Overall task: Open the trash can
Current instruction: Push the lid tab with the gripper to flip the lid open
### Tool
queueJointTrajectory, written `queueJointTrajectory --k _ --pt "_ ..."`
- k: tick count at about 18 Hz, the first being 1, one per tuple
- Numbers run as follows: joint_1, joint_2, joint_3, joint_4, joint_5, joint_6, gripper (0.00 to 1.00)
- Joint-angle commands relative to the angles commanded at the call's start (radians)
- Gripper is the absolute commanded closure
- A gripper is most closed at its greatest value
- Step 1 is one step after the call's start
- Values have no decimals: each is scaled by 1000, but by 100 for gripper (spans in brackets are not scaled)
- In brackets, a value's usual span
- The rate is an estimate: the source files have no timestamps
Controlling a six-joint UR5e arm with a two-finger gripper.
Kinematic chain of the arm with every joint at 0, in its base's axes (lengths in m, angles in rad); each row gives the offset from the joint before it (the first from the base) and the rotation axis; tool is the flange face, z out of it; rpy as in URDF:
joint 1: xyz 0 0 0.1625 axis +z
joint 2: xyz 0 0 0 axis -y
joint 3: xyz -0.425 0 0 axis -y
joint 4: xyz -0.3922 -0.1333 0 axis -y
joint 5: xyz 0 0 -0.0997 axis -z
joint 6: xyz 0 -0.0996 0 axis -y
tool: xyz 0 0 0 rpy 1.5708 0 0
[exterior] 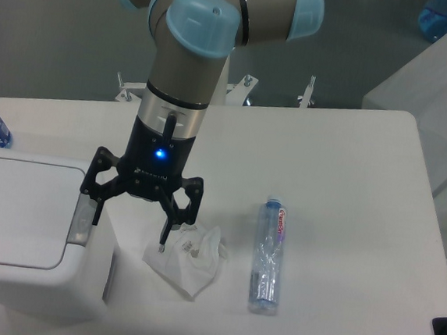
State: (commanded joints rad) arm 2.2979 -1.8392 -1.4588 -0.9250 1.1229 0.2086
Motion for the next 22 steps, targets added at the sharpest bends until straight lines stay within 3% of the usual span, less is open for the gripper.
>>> queueJointTrajectory --k 6,12,22 --pt "-9 -3 -5 2 2 0 0" --pt "-12 -8 -34 69 2 0 0" --pt "-14 -6 -48 72 3 2 0"
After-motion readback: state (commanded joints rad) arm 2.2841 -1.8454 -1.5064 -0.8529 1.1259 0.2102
